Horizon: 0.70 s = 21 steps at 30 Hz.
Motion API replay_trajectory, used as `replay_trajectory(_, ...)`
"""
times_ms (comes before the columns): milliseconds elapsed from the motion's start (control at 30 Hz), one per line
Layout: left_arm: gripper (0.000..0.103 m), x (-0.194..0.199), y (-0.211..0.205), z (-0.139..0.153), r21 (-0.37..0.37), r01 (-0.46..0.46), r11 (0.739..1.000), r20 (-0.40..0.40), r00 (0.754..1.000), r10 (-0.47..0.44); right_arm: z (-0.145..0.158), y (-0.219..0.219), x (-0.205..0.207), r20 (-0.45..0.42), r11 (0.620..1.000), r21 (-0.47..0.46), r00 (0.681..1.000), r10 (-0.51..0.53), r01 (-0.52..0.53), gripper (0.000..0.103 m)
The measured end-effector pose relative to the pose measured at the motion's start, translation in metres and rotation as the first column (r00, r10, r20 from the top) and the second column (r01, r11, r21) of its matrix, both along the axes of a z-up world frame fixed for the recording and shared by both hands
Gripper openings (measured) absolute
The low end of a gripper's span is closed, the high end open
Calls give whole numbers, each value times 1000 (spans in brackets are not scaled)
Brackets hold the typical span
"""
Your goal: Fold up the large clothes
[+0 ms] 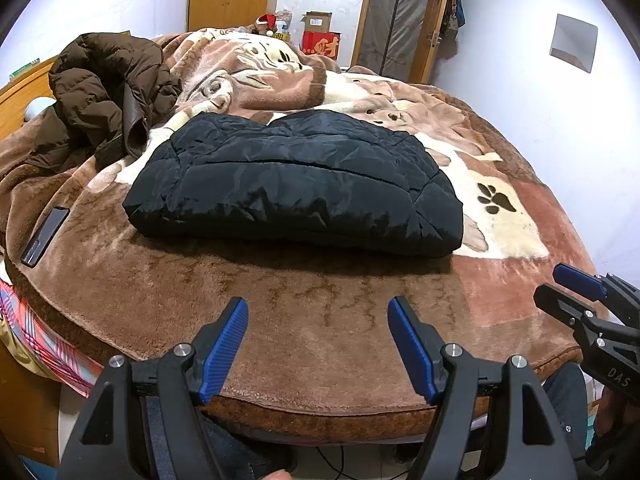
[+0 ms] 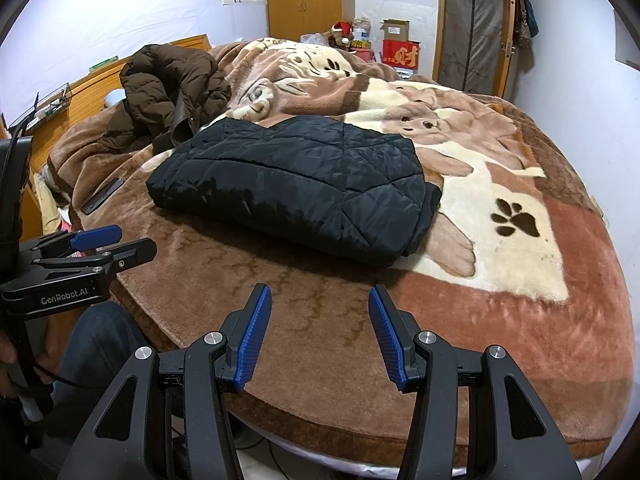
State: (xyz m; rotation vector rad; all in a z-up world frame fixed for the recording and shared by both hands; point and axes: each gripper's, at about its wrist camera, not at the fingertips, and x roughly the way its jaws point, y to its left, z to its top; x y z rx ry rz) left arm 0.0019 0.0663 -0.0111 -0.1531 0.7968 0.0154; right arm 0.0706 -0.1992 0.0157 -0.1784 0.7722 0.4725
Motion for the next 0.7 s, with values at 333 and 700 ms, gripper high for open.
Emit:
replay_trajectory(333, 74, -1, -1, 0, 1, -1, 1000, 0, 1000, 1, 0, 0, 0, 2, 1000, 0, 1000, 0, 0, 51)
replay_trajectory(700, 74, -3, -3, 2, 13, -1, 1000, 6, 1000, 1, 0, 1, -1, 3, 1000, 0, 1000, 0, 0, 51)
